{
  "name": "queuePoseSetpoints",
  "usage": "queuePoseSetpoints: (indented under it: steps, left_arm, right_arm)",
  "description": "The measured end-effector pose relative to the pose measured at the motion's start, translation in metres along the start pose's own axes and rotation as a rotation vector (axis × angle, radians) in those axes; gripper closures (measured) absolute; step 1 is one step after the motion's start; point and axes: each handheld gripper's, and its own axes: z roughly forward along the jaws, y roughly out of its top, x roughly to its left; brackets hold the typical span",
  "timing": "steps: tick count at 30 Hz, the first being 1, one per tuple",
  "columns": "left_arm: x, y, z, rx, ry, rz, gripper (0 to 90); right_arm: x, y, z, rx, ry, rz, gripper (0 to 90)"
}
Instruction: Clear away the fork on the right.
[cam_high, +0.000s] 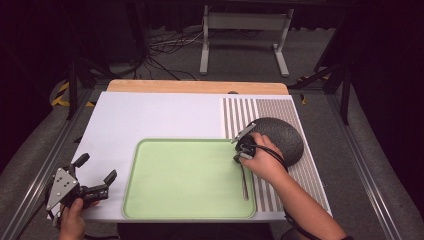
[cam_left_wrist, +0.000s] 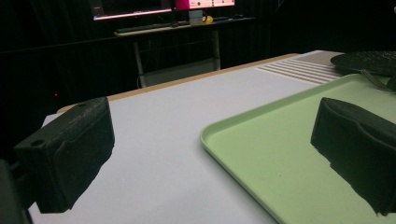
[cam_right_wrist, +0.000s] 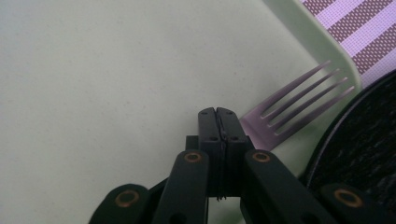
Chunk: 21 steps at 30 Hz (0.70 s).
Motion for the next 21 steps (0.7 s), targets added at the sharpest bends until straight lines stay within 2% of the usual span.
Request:
queuePoseSetpoints:
  steps: [7,8,9,10,11,13,17,19,21]
  left_arm:
    - [0.0,0.0,0.001,-0.002,-0.002,0.001,0.2]
    - [0.0,0.0,0.001,-0.006,0.0,0.001,0.2]
    - [0.0,0.0,0.0,-0.003,0.001,0.0,0.2]
    - [0.0,0.0,0.0,-0.003,0.001,0.0,0.2]
    - [0.0,0.0,0.0,-0.004,0.001,0.0,0.2]
    - [0.0,0.0,0.0,-0.006,0.002,0.001,0.2]
    - [0.0,0.0,0.001,-0.004,0.0,0.0,0.2]
    - [-0.001,0.0,0.001,-0.004,0.0,0.0,0.2]
    - [-0.001,0.0,0.001,-0.002,-0.001,0.002,0.2]
  right_arm:
    - [0.002,0.006,-0.023,-0.105,0.008,0.002,77.3]
    - [0.003,0.008,-0.027,-0.117,0.007,-0.002,71.7]
    - [0.005,0.009,-0.033,-0.148,0.016,-0.007,57.5]
    - [0.005,0.009,-0.033,-0.148,0.016,-0.007,57.5]
    - [0.007,0.011,-0.038,-0.195,0.052,0.005,32.6]
    - [0.009,0.012,-0.044,-0.245,0.069,0.008,23.5]
    - [0.012,0.012,-0.054,-0.277,0.078,0.009,21.1]
    - [0.013,0.012,-0.062,-0.327,0.083,-0.016,15.2]
    - [0.014,0.011,-0.067,-0.35,0.073,-0.042,12.9]
